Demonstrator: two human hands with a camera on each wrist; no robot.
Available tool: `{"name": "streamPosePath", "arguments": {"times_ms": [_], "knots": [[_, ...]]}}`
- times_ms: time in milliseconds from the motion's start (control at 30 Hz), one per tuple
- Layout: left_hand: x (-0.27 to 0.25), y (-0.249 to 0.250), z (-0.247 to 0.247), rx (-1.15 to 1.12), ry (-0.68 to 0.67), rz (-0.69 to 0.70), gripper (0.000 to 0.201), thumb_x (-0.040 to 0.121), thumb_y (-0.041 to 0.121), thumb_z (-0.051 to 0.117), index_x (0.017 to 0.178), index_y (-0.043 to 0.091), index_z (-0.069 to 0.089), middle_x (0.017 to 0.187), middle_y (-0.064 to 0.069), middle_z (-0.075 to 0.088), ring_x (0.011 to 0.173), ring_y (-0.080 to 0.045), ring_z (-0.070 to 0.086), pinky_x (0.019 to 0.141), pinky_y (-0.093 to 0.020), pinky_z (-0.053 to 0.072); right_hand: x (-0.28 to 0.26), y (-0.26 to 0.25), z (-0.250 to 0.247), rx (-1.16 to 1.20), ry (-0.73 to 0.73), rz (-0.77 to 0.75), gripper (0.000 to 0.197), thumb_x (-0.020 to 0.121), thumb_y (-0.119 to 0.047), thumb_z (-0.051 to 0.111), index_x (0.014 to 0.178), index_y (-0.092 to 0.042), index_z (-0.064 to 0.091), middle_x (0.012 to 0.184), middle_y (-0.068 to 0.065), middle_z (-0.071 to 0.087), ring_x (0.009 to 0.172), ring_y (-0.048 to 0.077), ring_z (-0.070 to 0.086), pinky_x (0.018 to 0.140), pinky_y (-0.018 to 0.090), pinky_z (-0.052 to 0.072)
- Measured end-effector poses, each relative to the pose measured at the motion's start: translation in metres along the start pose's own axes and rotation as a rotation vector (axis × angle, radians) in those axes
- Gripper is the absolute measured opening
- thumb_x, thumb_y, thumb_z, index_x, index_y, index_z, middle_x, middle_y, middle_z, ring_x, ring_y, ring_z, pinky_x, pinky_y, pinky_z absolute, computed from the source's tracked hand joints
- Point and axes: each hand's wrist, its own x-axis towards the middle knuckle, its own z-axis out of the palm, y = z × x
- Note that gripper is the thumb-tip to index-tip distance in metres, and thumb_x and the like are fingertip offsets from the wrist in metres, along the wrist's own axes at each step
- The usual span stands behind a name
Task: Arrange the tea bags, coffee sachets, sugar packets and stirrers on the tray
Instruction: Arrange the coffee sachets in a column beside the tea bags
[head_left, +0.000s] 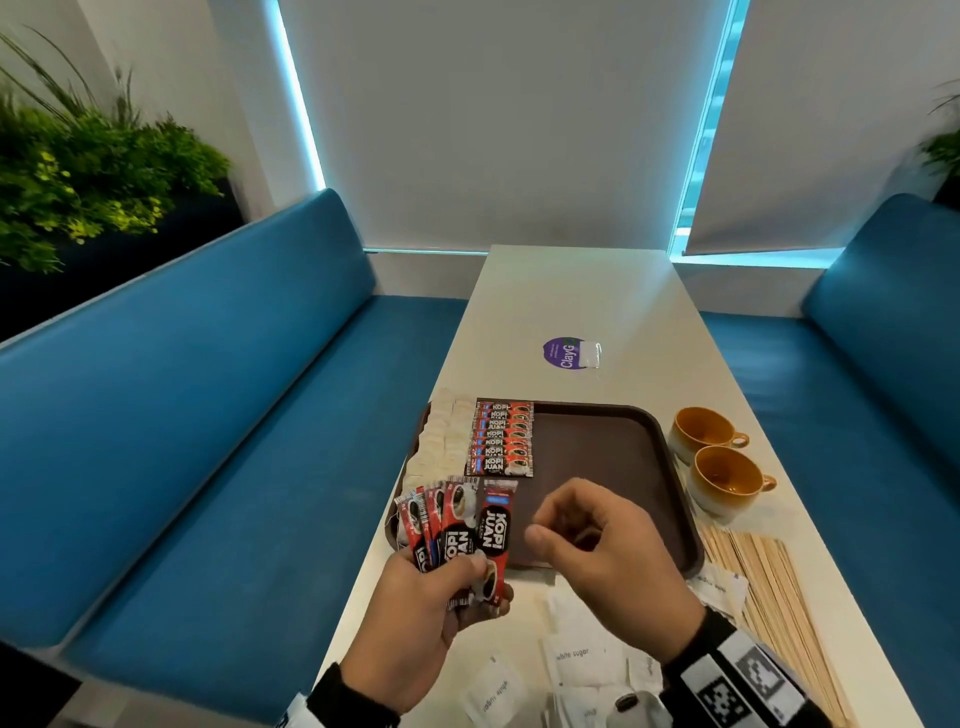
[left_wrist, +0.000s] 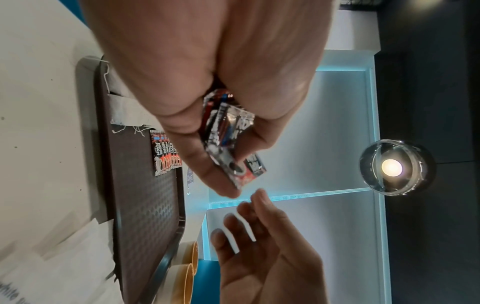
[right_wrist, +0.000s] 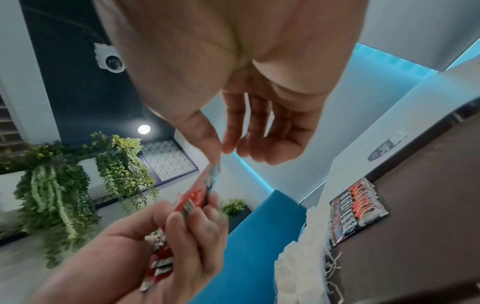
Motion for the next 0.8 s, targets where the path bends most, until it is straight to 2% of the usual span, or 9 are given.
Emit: {"name": "streamPosePath", "arguments": {"times_ms": [133,200,300,400,467,533,633,733,800], "knots": [[0.000,0.002,0.003,-0.019,-0.004,-0.006,0.029,0.088,-0.012,0.062,0.114,-0.001,0.064,0.101,-0.027,0.074,0.082,-0.038,0.073,0.067,-0.046,0.062,-0.003,-0.002,0.005,0.004,-0.182,0.096,0.023,0.086,-0.041,0.080,0.082,-0.021,0.072,0.078,-0.001,0.073,0.067,0.011,0.064,0.063,0.024,0.052],[0.001,0.002,0.004,-0.016,-0.017,-0.018,0.027,0.088,-0.012,0.063,0.113,-0.002,0.064,0.101,-0.028,0.074,0.084,-0.039,0.073,0.069,-0.047,0.062,-0.005,-0.002,0.010,0.016,-0.220,0.092,0.015,0.086,-0.032,0.082,0.085,-0.020,0.072,0.081,0.001,0.074,0.072,0.015,0.067,0.067,0.026,0.054],[0.001,0.001,0.003,-0.004,-0.054,-0.049,0.028,0.085,-0.003,0.069,0.113,-0.007,0.064,0.099,-0.031,0.072,0.083,-0.040,0.072,0.072,-0.048,0.061,-0.003,0.001,0.011,0.113,-0.182,0.127,0.008,0.090,-0.012,0.077,0.090,-0.015,0.070,0.084,0.005,0.074,0.072,0.016,0.068,0.070,0.036,0.057],[0.003,-0.001,0.002,-0.009,-0.044,-0.040,0.039,0.077,0.012,0.075,0.113,0.000,0.066,0.093,-0.023,0.074,0.074,-0.035,0.069,0.072,-0.048,0.061,0.001,0.003,0.004,0.231,-0.167,0.161,0.009,0.092,0.000,0.070,0.094,-0.008,0.068,0.083,0.010,0.074,0.067,0.017,0.065,0.066,0.040,0.056],[0.006,-0.003,-0.001,-0.038,0.016,-0.008,0.039,0.074,0.015,0.076,0.110,0.003,0.067,0.085,-0.015,0.074,0.070,-0.032,0.067,0.068,-0.044,0.061,0.004,0.004,0.000,0.217,-0.181,0.167,0.011,0.095,0.000,0.067,0.095,-0.010,0.070,0.083,0.010,0.075,0.065,0.016,0.063,0.064,0.037,0.054],[0.009,-0.005,-0.004,-0.064,0.059,0.017,0.034,0.073,0.016,0.076,0.102,0.000,0.066,0.085,-0.014,0.072,0.070,-0.029,0.067,0.062,-0.039,0.060,0.006,0.006,-0.003,0.164,-0.183,0.190,0.018,0.097,-0.001,0.063,0.095,-0.015,0.073,0.083,0.009,0.074,0.064,0.016,0.060,0.062,0.034,0.053],[0.013,-0.008,-0.011,-0.093,0.053,0.028,0.025,0.067,0.005,0.077,0.083,0.004,0.058,0.083,-0.016,0.063,0.072,-0.026,0.068,0.058,-0.035,0.059,0.008,0.009,-0.003,0.103,-0.165,0.213,0.024,0.098,-0.005,0.063,0.095,-0.024,0.078,0.087,0.006,0.075,0.063,0.013,0.061,0.061,0.028,0.055],[0.018,-0.010,-0.016,-0.085,0.068,0.041,0.025,0.066,-0.001,0.076,0.073,0.008,0.054,0.079,-0.016,0.060,0.070,-0.026,0.067,0.058,-0.035,0.059,0.011,0.009,0.000,-0.004,-0.142,0.103,0.021,0.091,-0.016,0.077,0.100,-0.035,0.078,0.095,-0.008,0.072,0.081,0.009,0.067,0.073,0.021,0.056],[0.023,-0.010,-0.018,-0.077,0.105,0.051,0.024,0.069,-0.002,0.076,0.072,0.008,0.055,0.079,-0.016,0.063,0.069,-0.026,0.069,0.058,-0.035,0.059,0.014,0.006,0.001,-0.092,-0.191,0.042,0.031,0.078,-0.024,0.089,0.105,-0.035,0.077,0.101,-0.015,0.067,0.095,0.003,0.067,0.083,0.016,0.053]]}}
